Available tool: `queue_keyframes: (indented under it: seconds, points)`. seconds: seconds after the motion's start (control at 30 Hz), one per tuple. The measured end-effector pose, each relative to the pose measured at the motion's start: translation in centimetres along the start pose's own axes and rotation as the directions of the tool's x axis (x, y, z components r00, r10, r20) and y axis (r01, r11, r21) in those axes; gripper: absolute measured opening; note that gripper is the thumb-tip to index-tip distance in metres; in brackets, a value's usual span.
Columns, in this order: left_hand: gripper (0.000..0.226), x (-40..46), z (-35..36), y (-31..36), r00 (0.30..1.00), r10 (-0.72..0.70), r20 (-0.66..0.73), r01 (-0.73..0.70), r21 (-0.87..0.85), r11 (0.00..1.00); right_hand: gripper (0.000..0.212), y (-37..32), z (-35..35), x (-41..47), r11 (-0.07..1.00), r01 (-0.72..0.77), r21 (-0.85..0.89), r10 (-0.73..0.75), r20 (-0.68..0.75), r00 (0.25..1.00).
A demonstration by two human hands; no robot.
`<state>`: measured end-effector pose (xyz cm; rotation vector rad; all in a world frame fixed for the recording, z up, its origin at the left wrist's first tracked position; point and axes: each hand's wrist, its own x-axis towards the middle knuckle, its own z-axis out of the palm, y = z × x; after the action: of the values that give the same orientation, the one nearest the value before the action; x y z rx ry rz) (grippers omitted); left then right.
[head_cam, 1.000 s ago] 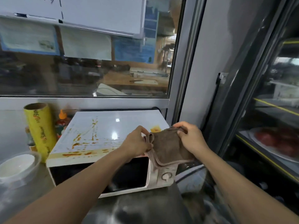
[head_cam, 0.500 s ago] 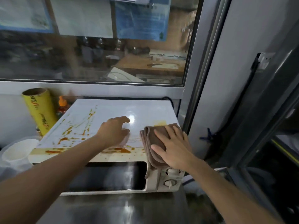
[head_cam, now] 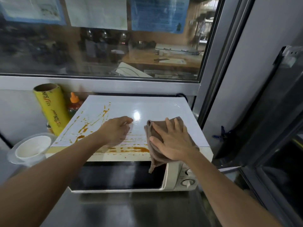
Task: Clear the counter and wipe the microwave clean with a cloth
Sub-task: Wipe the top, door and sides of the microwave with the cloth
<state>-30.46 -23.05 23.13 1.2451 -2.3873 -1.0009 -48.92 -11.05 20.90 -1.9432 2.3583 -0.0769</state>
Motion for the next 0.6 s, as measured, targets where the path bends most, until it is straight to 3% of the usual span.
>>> queue_keyframes:
  seconds: [0.07,0.23,0.3,0.37,0.47,0.6]
  points:
    - [0.028,-0.1,-0.8,0.2,1.000,0.004,-0.005,-0.004,-0.029,1.000,0.066,-3.1,0.7,-0.5,0.997,0.076,-0.020,-0.076,-0.024,0.997]
    - [0.031,-1.0,-2.1,-0.6,0.992,0.124,0.027,-0.127,0.246,0.961,0.057,-5.5,1.8,-2.3,0.972,0.208,-0.110,-0.223,-0.148,0.963]
    - [0.033,-1.4,-2.5,-1.6,0.991,0.130,0.026,-0.131,0.368,0.920,0.056,-2.8,1.4,-3.0,0.978,0.178,-0.110,-0.196,-0.172,0.966]
    - [0.035,-1.7,-2.9,-2.5,0.987,0.160,0.000,-0.145,0.431,0.891,0.057,-0.1,0.7,-3.1,0.995,0.067,-0.069,-0.077,-0.162,0.984]
    - [0.036,-2.1,-3.1,-3.3,0.982,0.188,0.019,-0.179,0.399,0.899,0.057,0.4,0.3,-2.1,0.996,-0.066,-0.063,0.056,-0.146,0.988]
    - [0.034,-3.1,-3.9,-4.4,0.986,0.168,-0.024,-0.154,0.277,0.948,0.069,-4.6,1.0,-0.1,0.994,-0.048,-0.102,0.037,-0.105,0.994]
